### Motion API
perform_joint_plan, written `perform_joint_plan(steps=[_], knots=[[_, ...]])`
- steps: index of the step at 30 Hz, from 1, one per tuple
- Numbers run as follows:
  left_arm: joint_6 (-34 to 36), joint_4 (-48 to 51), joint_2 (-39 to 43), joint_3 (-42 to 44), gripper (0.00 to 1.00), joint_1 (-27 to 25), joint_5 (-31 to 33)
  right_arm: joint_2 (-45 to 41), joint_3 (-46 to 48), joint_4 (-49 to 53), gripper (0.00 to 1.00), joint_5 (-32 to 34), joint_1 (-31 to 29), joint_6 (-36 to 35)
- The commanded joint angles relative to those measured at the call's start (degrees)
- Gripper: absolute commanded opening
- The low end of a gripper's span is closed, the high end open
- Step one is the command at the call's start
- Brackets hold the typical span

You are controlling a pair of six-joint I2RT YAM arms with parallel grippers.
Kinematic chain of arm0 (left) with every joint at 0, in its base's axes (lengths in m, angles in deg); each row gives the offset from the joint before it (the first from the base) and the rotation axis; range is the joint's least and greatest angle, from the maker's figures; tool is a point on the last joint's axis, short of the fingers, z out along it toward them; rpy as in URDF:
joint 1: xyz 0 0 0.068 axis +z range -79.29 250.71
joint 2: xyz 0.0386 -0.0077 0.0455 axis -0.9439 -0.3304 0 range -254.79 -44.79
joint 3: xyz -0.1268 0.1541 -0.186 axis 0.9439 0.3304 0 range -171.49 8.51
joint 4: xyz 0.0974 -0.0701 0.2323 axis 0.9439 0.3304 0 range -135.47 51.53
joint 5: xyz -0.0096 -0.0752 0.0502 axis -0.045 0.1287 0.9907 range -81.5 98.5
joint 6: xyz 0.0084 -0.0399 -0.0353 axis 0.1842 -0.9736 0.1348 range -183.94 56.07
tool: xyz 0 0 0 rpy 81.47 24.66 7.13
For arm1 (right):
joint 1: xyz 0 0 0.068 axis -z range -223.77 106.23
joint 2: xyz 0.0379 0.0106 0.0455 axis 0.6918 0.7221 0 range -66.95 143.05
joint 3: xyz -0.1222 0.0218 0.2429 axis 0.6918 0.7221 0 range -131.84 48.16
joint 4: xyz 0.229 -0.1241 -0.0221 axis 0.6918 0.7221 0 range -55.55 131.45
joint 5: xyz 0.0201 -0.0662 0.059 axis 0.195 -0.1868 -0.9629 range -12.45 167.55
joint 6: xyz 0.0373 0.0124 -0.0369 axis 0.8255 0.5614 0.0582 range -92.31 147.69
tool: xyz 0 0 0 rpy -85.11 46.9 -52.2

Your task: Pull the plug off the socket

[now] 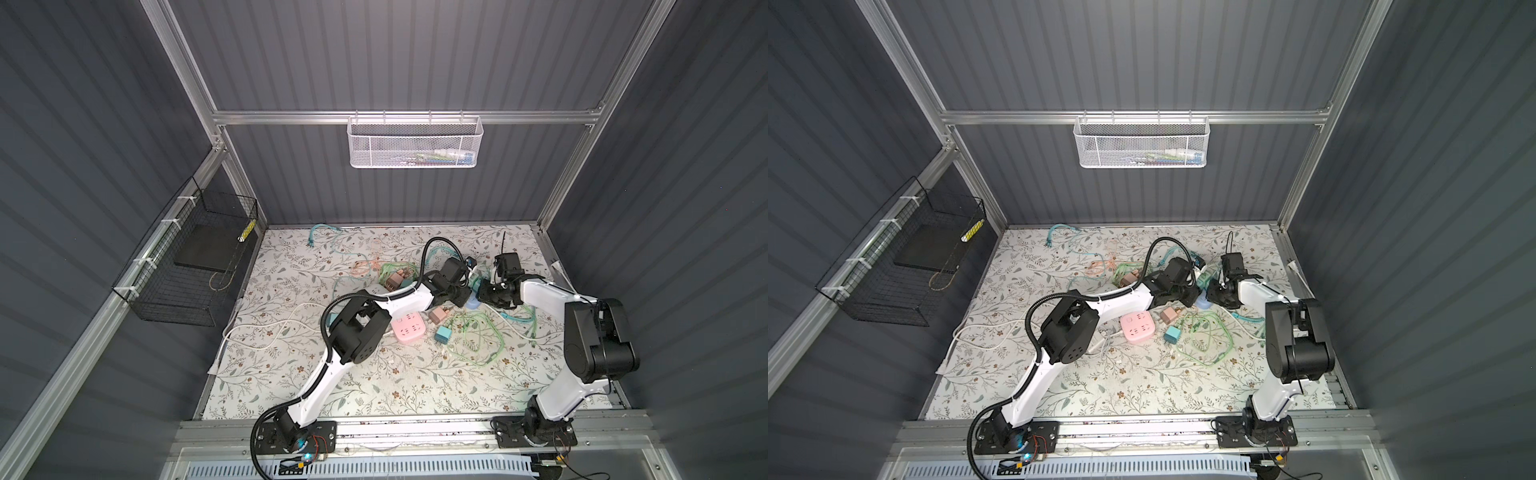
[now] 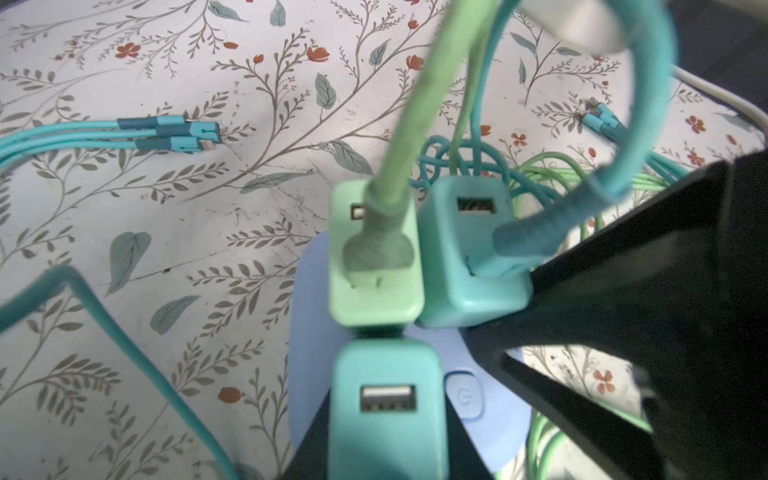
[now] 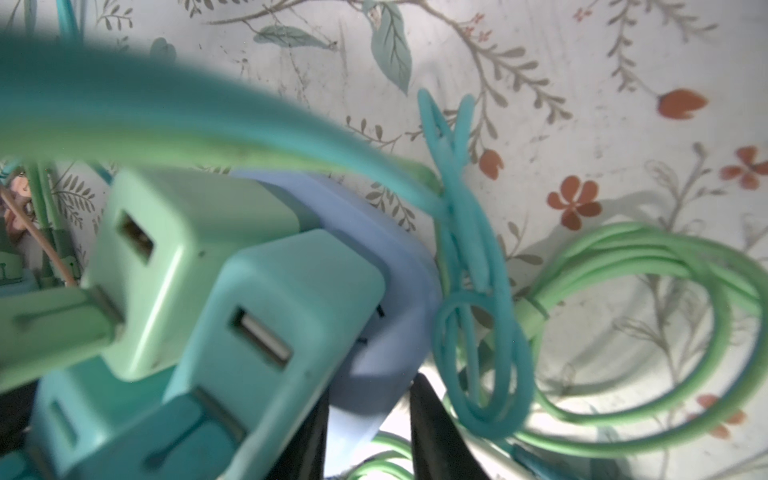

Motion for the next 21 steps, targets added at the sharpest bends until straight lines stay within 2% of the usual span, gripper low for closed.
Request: perform_joint_plan(steps=[1,7,9,15,18,21], knots=[[-0.6,-2.8,5.2,-0.5,0.07,-1.1,-8.4,2.3,-0.1,-0.4,0.34,0.8,-0.7,0.0],[3.3,0.8,5.5,0.3,0.07,-1.4,-4.9,2.3,-0.2,-0.4,0.34,1.0,-0.7,0.1],[6.9,1.5,5.7,0.5,0.07,-2.5,-1.9,2.5,-0.3,-0.2,0.34,1.1,-0.7,0.0],[13.4,3.1,4.5,-1.4,0.09,-5.5,-0.1,2.8,-0.9,0.6,0.33,1.0,-0.8,-0.1],[10.7,-0.2,5.5,0.6,0.09,-5.0,-2.0,2.7,-0.9,0.9,0.33,0.9,-0.8,-0.2],[4.2,-3.5,5.9,1.6,0.09,-2.2,-9.0,2.8,-1.0,1.1,0.32,1.0,-0.8,-0.2]])
